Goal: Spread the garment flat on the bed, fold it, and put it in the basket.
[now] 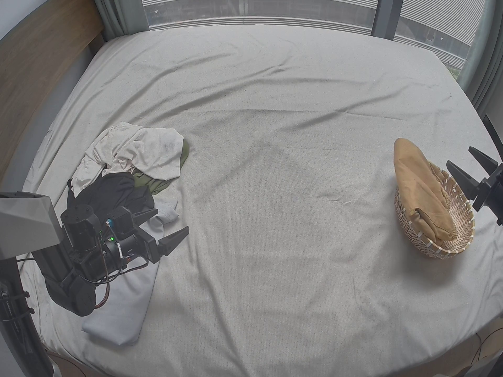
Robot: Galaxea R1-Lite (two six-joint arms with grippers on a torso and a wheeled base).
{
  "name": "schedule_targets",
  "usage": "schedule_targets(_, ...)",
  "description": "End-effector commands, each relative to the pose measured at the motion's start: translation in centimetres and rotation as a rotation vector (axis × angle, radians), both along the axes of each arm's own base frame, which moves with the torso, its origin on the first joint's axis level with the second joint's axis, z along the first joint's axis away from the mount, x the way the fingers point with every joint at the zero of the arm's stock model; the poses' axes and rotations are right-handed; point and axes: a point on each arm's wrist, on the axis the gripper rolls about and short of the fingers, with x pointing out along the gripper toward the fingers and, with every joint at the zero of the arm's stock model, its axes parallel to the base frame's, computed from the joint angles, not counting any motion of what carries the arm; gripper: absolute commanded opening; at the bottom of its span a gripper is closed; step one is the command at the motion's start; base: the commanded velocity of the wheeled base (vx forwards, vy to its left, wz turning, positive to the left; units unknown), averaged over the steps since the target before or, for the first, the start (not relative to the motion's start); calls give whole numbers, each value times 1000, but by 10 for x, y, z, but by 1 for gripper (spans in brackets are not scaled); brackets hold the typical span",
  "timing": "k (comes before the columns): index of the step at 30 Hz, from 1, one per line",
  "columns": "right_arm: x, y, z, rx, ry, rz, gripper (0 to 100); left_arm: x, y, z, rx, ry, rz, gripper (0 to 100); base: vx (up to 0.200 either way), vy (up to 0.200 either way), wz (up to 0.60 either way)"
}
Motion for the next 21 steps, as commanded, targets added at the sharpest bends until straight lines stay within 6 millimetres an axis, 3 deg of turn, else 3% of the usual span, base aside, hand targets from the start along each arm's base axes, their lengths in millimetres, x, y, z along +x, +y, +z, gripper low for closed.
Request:
schedule_targets(1,-1,14,-8,7,31,70,100,0,0,1,-1,-6,0,100,0,0,0)
schedule_targets(9,-6,41,-21,14,81,205,100,-3,0,11,-11,-33,-4,100,0,0,0)
schedule_targets(14,-14,59,-28,17,109,301,100,-18,-3,45,-102,-80,-49,100,0,0,0)
schedule_targets(18,-15,59,-28,17,109,302,100,-36,-5,78,-207,-118,-71,100,0,0,0)
schedule_targets(20,-15,59,-27,17,107,302,100,-41,-5,83,-224,-123,-79,100,0,0,0)
schedule_targets(21,-20,58,-24,18,88,304,100,-61,-6,100,-272,-143,-103,100,0,0,0)
